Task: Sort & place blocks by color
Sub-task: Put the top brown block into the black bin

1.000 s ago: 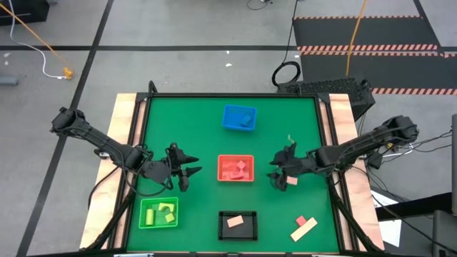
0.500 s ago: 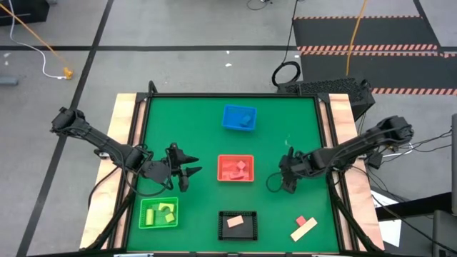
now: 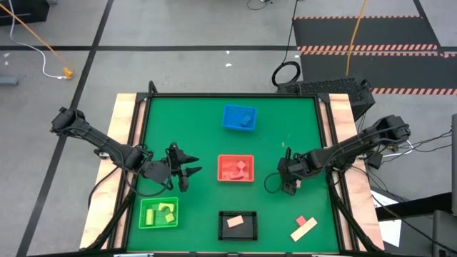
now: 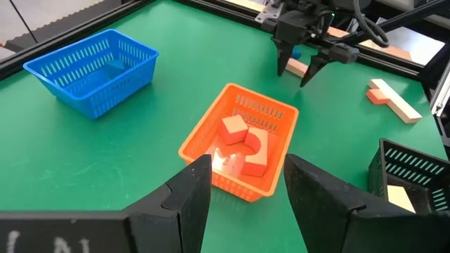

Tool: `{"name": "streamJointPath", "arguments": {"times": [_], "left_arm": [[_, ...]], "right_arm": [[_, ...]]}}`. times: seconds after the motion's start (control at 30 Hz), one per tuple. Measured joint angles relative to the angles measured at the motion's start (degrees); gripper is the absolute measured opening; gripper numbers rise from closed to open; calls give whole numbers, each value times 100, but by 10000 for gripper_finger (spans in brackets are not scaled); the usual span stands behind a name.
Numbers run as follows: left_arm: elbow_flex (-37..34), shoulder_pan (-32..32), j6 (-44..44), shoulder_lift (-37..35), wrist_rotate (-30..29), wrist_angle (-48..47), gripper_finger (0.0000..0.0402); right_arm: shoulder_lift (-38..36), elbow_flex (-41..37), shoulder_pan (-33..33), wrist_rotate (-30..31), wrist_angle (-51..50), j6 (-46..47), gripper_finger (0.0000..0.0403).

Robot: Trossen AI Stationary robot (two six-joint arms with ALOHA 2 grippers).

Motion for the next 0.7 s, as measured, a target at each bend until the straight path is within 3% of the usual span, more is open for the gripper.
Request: {"name": "streamJointPath", "arguments": {"times": [0.2,0.3,0.47,0.6,0.7], "left_arm": [[0,0,-3,1,0,-18,179],[-1,0,-2,1,0,-19,179],[0,0,0,1,0,-18,179],[1,0,2,0,1,-20,179],[0,0,2,1,0,-22,179]], "right_arm": [[-107,-4,1,-16,-187,579,258],[-242,-13,1,-175,-391,1556,258],[-460,-17,-8,-1103,-619,3483,258],[-597,-17,76,-1358,-586,3888,258],[-698,-17,87,-1354,-494,3618,258]]}}
